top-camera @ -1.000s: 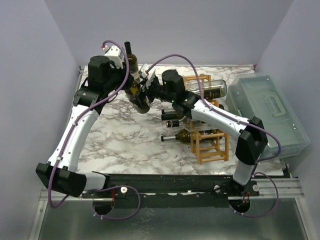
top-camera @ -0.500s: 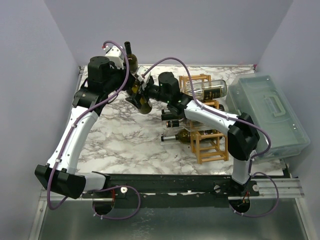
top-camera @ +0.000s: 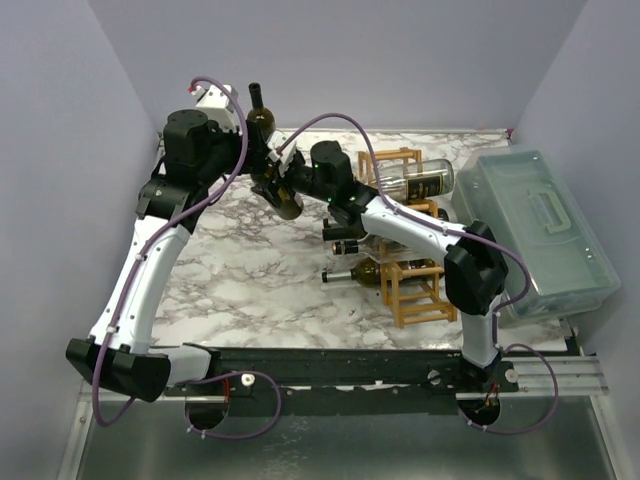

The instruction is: Put the wine bottle on the wine rack

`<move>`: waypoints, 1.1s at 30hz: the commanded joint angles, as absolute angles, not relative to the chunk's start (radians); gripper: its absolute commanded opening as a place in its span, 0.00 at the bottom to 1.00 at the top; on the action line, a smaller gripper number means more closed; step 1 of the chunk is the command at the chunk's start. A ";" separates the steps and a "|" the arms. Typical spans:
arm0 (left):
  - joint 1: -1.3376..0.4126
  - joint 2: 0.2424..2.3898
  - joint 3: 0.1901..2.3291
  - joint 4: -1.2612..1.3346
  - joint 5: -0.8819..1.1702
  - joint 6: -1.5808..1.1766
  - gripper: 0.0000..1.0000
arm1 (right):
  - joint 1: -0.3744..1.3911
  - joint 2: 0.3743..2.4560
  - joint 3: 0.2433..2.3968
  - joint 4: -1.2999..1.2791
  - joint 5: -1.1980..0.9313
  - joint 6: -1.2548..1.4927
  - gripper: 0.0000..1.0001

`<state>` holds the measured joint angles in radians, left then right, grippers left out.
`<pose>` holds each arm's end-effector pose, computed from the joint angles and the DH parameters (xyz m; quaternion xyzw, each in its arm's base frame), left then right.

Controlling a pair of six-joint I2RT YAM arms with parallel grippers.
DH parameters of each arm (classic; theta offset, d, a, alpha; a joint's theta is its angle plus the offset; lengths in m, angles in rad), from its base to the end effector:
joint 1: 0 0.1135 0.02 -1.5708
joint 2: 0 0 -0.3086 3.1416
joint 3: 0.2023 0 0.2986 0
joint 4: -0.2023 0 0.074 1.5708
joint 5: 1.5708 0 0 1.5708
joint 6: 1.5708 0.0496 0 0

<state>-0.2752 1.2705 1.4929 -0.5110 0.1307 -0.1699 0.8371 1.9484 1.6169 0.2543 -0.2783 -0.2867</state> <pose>0.3051 -0.0929 0.4963 0.0811 0.7966 -0.1828 0.5705 0.3590 0.4185 0.3525 -0.4669 0.5648 0.2808 0.6198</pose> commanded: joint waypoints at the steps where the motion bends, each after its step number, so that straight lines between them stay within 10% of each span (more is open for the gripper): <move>1: -0.294 1.218 1.562 -0.505 0.084 -0.156 0.94 | 0.844 2.022 1.779 0.226 -0.201 -0.382 0.01; 17: -0.301 1.235 1.871 -0.790 -0.300 -0.341 0.89 | 0.842 2.154 2.144 -0.241 0.043 -0.720 0.01; 33: -0.023 1.420 1.915 -0.793 0.128 -0.430 0.98 | 0.825 2.168 2.245 -0.424 0.169 -0.818 0.01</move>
